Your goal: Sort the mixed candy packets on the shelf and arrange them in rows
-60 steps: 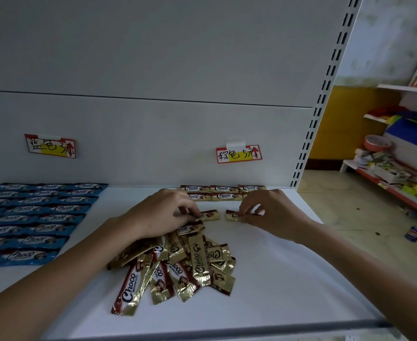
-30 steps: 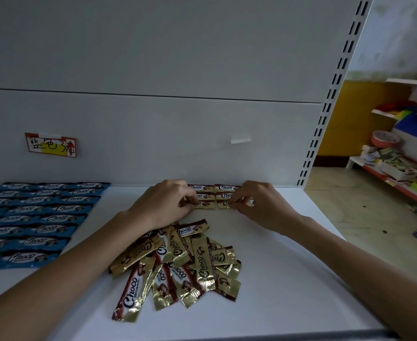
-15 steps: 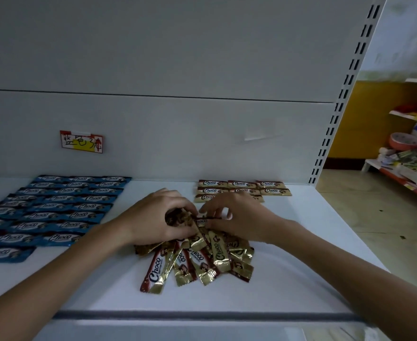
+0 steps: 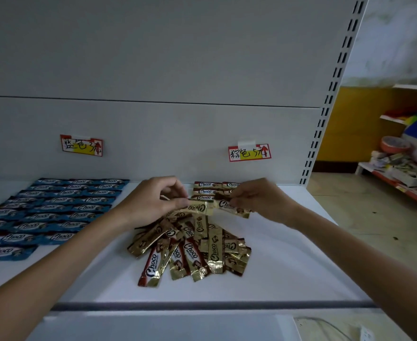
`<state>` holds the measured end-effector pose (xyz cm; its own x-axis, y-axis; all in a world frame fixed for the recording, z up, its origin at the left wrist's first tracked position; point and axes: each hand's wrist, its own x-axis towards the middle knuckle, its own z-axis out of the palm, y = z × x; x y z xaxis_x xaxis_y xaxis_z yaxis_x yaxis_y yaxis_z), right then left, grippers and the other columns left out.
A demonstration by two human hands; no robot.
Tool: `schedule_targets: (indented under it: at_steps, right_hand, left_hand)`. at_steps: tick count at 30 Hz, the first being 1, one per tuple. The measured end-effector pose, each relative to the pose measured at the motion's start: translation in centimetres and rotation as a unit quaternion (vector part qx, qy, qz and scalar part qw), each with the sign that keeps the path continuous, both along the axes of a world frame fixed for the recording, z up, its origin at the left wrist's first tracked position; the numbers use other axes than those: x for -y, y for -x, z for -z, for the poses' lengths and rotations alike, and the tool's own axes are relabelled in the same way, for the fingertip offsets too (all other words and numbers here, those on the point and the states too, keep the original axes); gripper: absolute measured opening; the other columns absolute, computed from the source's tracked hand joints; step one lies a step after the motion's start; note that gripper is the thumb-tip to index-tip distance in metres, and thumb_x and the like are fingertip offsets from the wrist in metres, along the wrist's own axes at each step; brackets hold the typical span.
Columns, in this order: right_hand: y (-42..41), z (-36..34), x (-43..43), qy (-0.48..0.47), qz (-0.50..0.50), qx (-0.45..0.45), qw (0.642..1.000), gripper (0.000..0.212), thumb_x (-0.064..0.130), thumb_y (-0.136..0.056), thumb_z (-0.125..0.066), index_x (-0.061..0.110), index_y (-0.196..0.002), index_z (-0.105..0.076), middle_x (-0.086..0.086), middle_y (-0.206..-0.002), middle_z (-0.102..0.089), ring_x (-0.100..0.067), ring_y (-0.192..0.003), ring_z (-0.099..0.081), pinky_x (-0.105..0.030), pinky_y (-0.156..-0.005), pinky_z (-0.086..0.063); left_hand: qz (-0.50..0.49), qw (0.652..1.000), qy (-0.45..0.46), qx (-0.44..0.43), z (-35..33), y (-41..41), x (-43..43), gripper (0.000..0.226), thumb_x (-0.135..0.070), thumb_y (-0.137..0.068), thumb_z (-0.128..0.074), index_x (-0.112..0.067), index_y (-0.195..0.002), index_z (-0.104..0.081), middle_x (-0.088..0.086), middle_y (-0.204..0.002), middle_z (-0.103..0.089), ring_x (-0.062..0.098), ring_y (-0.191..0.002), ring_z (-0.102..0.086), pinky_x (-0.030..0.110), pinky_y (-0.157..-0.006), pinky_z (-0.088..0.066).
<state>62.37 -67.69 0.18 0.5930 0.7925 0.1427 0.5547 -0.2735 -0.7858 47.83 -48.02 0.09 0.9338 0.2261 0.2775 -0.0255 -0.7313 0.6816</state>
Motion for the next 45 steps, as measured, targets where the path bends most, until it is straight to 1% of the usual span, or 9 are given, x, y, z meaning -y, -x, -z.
schedule_targets:
  at_steps: [6, 11, 17, 19, 22, 26, 29, 36, 45]
  right_hand:
    - [-1.1, -0.7, 2.2, -0.004, 0.032, -0.018, 0.999, 0.011, 0.005, -0.079, -0.070, 0.014, -0.075, -0.072, -0.005, -0.078, -0.070, -0.019, -0.080, -0.063, -0.035, -0.078, -0.049]
    - [-2.3, -0.5, 3.6, 0.001, 0.067, -0.019, 0.998, 0.022, 0.004, -0.080, -0.068, 0.023, -0.069, -0.070, 0.000, -0.074, -0.068, -0.016, -0.072, -0.059, -0.025, -0.063, -0.043]
    - [-4.2, 1.3, 5.8, 0.098, 0.111, 0.090, 0.985, 0.027, 0.016, -0.076, -0.067, 0.039, -0.065, -0.069, 0.004, -0.071, -0.068, -0.022, -0.071, -0.062, -0.039, -0.068, -0.051]
    - [-4.1, 1.8, 6.5, 0.128, 0.126, 0.149, 0.972, 0.020, 0.018, -0.079, -0.065, 0.036, -0.073, -0.069, 0.007, -0.076, -0.067, -0.017, -0.077, -0.061, -0.038, -0.072, -0.051]
    - [-3.8, 1.9, 7.0, 0.119, 0.131, 0.227, 0.958, 0.015, 0.020, -0.080, -0.068, 0.027, -0.093, -0.070, 0.004, -0.093, -0.063, -0.013, -0.087, -0.055, -0.034, -0.077, -0.048]
    - [-3.5, 2.0, 7.4, 0.103, 0.095, 0.221, 0.965, 0.009, 0.020, -0.081, -0.070, 0.027, -0.086, -0.072, 0.006, -0.092, -0.064, -0.010, -0.084, -0.057, -0.025, -0.071, -0.047]
    - [-3.8, 2.1, 7.4, 0.099, 0.088, 0.212, 0.968, 0.008, 0.020, -0.080, -0.071, 0.027, -0.083, -0.073, 0.007, -0.089, -0.064, -0.008, -0.080, -0.058, -0.018, -0.065, -0.044]
    - [-4.8, 2.4, 6.5, 0.090, 0.128, 0.241, 0.958, 0.007, 0.018, -0.079, -0.073, 0.022, -0.085, -0.073, 0.000, -0.093, -0.062, -0.017, -0.086, -0.053, -0.035, -0.074, -0.046]
    - [-4.7, 2.6, 6.3, 0.083, 0.132, 0.222, 0.963, 0.011, 0.015, -0.080, -0.070, 0.024, -0.086, -0.073, 0.001, -0.090, -0.064, -0.016, -0.079, -0.059, -0.036, -0.072, -0.050]
  left_hand:
    - [0.003, 1.000, -0.010, -0.005, 0.0, -2.5, 1.4, 0.009, -0.024, -0.083, -0.067, -0.032, -0.081, -0.065, -0.014, -0.083, -0.066, -0.005, -0.078, -0.060, 0.011, -0.069, -0.041]
    - [0.020, 1.000, 0.018, 0.001, 0.2, -4.4, 2.8, 0.005, -0.023, -0.083, -0.067, -0.028, -0.083, -0.067, -0.013, -0.082, -0.067, -0.006, -0.075, -0.061, 0.006, -0.068, -0.042]
    - [0.069, 0.996, -0.050, -0.009, 1.4, -6.0, 4.3, 0.008, -0.015, -0.082, -0.069, -0.022, -0.085, -0.068, -0.007, -0.092, -0.068, -0.008, -0.085, -0.058, -0.001, -0.072, -0.038]
    - [0.086, 0.994, -0.073, -0.008, 1.6, -6.1, 4.3, 0.014, -0.014, -0.082, -0.069, -0.028, -0.082, -0.066, -0.010, -0.099, -0.065, -0.002, -0.096, -0.057, 0.002, -0.079, -0.037]
    - [0.095, 0.986, -0.136, -0.027, 1.7, -6.1, 3.9, 0.021, -0.021, -0.080, -0.071, -0.040, -0.076, -0.063, -0.015, -0.100, -0.058, 0.001, -0.099, -0.052, 0.020, -0.086, -0.039]
    - [0.108, 0.986, -0.115, -0.058, 1.6, -5.5, 3.6, 0.016, -0.024, -0.081, -0.070, -0.039, -0.080, -0.065, -0.018, -0.094, -0.059, -0.004, -0.086, -0.056, 0.007, -0.069, -0.040]
    - [0.093, 0.989, -0.110, -0.041, 1.8, -5.0, 3.4, 0.011, -0.024, -0.082, -0.070, -0.034, -0.078, -0.067, -0.018, -0.088, -0.059, -0.010, -0.081, -0.053, 0.005, -0.067, -0.040]
    - [0.060, 0.984, -0.162, -0.048, 1.9, -3.8, 2.7, 0.007, -0.029, -0.083, -0.067, -0.022, -0.081, -0.069, -0.016, -0.087, -0.058, -0.003, -0.083, -0.053, 0.019, -0.075, -0.042]
    - [0.069, 0.958, -0.274, -0.046, 1.8, -5.3, 5.7, 0.028, -0.050, -0.088, -0.050, -0.031, -0.103, -0.065, -0.012, -0.102, -0.057, 0.005, -0.094, -0.051, 0.025, -0.078, -0.040]
